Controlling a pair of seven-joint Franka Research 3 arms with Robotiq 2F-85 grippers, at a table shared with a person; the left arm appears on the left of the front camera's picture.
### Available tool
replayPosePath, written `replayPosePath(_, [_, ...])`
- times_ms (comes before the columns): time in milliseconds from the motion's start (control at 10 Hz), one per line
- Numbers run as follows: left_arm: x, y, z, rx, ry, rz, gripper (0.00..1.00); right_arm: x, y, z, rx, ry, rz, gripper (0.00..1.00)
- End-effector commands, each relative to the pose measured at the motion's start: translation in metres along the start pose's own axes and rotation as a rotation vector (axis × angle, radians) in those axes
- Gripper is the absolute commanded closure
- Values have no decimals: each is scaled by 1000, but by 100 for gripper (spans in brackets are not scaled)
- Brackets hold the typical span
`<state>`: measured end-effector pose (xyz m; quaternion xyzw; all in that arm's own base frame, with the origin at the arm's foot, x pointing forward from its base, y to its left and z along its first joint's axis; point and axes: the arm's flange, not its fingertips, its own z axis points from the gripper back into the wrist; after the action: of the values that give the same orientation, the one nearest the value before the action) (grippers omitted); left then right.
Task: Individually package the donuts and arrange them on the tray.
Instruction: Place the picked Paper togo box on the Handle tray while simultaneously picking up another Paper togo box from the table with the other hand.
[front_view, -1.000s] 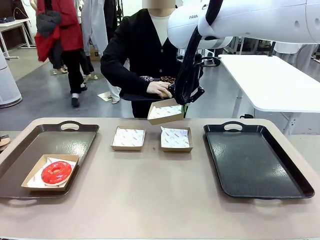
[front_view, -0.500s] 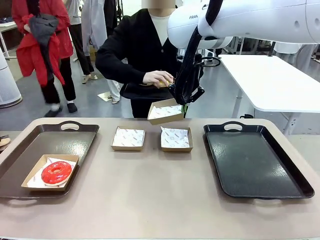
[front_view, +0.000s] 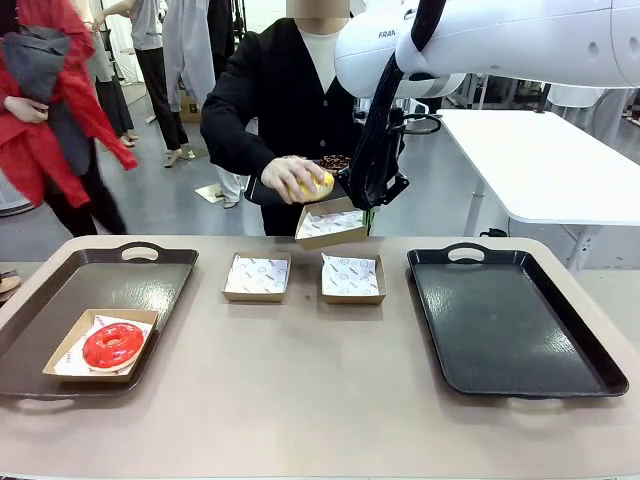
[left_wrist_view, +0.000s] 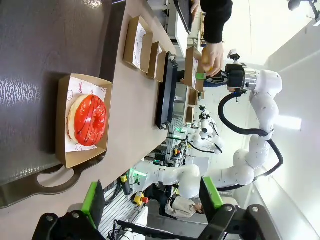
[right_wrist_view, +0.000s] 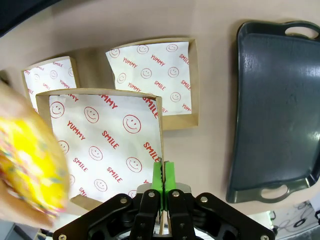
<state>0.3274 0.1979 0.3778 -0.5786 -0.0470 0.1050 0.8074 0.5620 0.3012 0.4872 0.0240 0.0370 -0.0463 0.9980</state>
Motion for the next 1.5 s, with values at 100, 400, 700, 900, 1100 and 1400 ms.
replayPosePath(100, [-2,0,2,-12,0,-6,0,-1,-1,1,6,-3,0,100])
replayPosePath(400, [-2,0,2,-12,0,-6,0,-1,-1,1,6,-3,0,100])
replayPosePath(700, [-2,0,2,-12,0,-6,0,-1,-1,1,6,-3,0,100])
replayPosePath(900, [-2,0,2,-12,0,-6,0,-1,-1,1,6,-3,0,100])
replayPosePath(1100, [-2,0,2,-12,0,-6,0,-1,-1,1,6,-3,0,100])
replayPosePath(1400, [-2,0,2,-12,0,-6,0,-1,-1,1,6,-3,0,100])
